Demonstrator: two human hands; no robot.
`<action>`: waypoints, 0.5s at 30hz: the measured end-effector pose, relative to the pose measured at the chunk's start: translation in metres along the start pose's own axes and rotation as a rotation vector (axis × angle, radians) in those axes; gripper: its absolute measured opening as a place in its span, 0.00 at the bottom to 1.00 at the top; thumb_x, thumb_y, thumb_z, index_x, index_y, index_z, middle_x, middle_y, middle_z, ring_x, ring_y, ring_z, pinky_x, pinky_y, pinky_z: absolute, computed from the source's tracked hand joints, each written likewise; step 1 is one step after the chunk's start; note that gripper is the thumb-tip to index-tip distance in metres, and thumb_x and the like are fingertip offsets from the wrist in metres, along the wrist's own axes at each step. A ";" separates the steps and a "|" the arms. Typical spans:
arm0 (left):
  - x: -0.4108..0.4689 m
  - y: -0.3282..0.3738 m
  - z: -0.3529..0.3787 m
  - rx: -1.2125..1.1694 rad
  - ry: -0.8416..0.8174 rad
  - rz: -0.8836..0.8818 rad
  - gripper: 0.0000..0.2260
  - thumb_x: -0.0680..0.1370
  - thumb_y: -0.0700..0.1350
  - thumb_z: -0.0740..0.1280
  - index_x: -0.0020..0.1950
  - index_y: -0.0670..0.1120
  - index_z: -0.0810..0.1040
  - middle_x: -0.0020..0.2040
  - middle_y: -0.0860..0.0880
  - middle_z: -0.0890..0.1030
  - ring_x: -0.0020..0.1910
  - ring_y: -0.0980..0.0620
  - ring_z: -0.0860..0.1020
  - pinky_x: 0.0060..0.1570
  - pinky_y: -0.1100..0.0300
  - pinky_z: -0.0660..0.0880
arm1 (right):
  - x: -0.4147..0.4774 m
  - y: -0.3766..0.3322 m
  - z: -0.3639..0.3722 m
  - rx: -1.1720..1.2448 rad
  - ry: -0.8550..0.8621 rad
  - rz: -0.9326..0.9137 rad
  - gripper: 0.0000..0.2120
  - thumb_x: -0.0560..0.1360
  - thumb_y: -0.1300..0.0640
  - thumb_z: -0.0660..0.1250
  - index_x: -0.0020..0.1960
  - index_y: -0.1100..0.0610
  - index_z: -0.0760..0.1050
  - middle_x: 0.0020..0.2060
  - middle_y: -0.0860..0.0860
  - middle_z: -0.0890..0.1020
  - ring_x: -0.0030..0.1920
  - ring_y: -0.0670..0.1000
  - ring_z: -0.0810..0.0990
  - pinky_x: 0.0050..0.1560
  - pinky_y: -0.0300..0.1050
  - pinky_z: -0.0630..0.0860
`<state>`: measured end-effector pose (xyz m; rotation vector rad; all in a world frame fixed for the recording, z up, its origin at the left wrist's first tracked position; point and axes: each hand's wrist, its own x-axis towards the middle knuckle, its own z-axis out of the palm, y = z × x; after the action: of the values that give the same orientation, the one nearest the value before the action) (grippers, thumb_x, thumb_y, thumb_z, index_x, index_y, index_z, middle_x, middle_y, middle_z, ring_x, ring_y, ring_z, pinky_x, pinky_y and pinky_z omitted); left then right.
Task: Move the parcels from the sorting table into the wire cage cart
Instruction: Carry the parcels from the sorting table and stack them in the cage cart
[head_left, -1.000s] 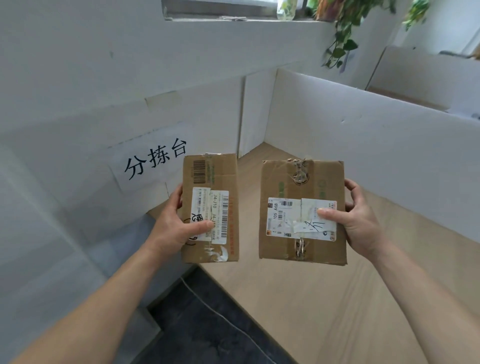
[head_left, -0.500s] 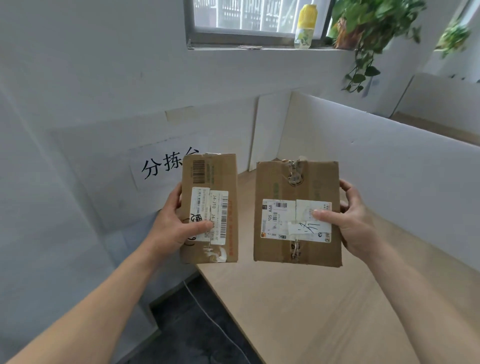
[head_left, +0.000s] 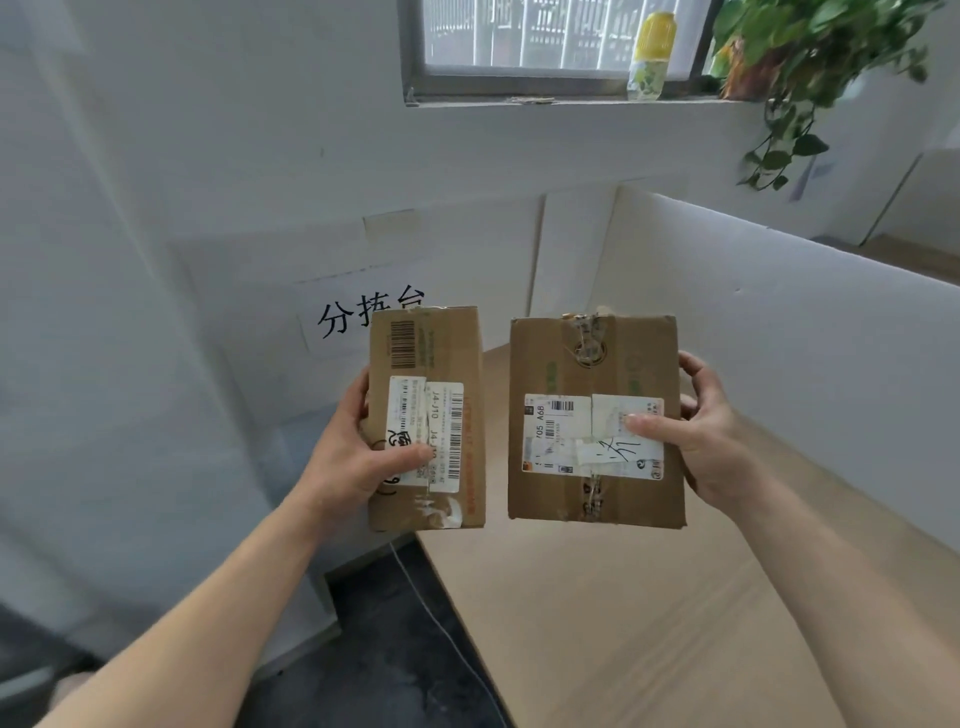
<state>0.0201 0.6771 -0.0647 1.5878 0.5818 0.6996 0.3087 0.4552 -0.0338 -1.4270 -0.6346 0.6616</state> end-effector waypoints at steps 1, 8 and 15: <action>-0.007 0.000 -0.004 0.003 0.019 -0.007 0.45 0.57 0.51 0.84 0.71 0.60 0.69 0.60 0.47 0.82 0.58 0.45 0.83 0.55 0.40 0.80 | 0.000 0.000 0.004 0.012 -0.022 0.007 0.47 0.54 0.63 0.86 0.66 0.42 0.68 0.53 0.68 0.82 0.47 0.69 0.85 0.41 0.64 0.84; -0.061 0.003 -0.053 0.007 0.151 -0.031 0.50 0.57 0.51 0.86 0.75 0.58 0.66 0.64 0.46 0.79 0.58 0.44 0.82 0.54 0.42 0.81 | -0.008 -0.003 0.065 0.018 -0.164 0.010 0.47 0.49 0.57 0.87 0.63 0.40 0.70 0.55 0.68 0.81 0.48 0.70 0.84 0.39 0.63 0.84; -0.143 0.014 -0.120 -0.014 0.295 -0.014 0.49 0.62 0.41 0.81 0.78 0.57 0.62 0.64 0.45 0.78 0.54 0.48 0.84 0.47 0.52 0.83 | -0.036 -0.006 0.157 0.020 -0.295 0.007 0.56 0.37 0.49 0.90 0.63 0.39 0.71 0.54 0.66 0.82 0.47 0.66 0.86 0.39 0.61 0.84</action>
<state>-0.1656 0.6553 -0.0576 1.4758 0.8007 0.9330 0.1683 0.5342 -0.0209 -1.3249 -0.8502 0.8906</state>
